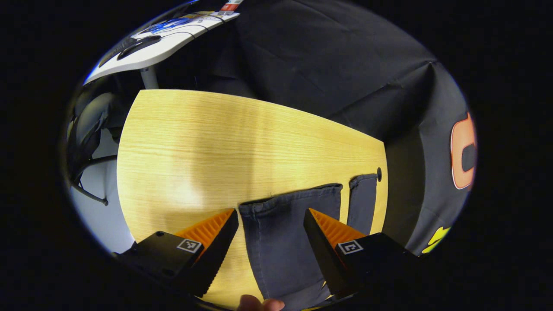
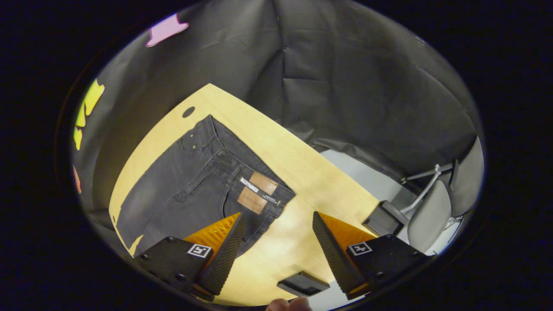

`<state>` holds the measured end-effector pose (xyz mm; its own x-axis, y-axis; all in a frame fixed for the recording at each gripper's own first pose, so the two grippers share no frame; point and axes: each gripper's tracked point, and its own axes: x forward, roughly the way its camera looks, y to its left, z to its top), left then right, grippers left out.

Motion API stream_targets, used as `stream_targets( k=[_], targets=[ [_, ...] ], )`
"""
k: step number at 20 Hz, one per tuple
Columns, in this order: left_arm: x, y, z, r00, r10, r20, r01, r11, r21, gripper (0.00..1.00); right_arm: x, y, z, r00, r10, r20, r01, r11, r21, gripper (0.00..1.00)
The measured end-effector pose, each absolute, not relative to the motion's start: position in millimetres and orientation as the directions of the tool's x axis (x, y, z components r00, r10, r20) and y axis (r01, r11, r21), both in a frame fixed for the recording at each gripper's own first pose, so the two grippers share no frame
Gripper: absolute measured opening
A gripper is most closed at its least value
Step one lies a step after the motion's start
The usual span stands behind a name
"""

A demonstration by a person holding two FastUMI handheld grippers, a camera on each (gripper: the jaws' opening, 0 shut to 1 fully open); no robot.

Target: Grasp the waist and the cuffs of the jeans and fold them to make the two legs overlap; first hold the waist and fold one-third of the jeans toward the cuffs, then hold the cuffs and fold the remaining one-third in the same direction to finish folding.

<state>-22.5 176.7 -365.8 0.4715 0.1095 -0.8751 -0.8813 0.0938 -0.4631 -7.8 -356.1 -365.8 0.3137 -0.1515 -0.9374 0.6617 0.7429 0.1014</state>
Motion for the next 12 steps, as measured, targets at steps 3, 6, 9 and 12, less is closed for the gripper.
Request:
stream_targets(
  k=[3,6,9,12],
  targets=[
    [-15.1,171.9,-367.4,0.466,0.105,-0.878,-0.883,0.115,-0.455,0.98,0.2,-360.1,-378.5,0.293,-0.144,-0.945,0.682,0.724,0.101,0.94],
    [-7.7,168.1,-366.3,0.463,0.098,-0.881,-0.882,0.142,-0.448,0.98,6.1,-366.6,-394.1,0.273,-0.17,-0.947,0.698,0.712,0.074,0.94],
    [-1.8,165.9,-368.4,0.461,0.082,-0.883,-0.883,0.142,-0.448,0.98,11.6,-361.7,-405.8,0.24,-0.185,-0.953,0.723,0.689,0.048,0.94],
    [0.3,166.4,-369.5,0.456,0.073,-0.887,-0.885,0.138,-0.444,0.97,14.2,-355.6,-414.5,0.208,-0.222,-0.953,0.731,0.682,0.001,0.99]
  ],
)
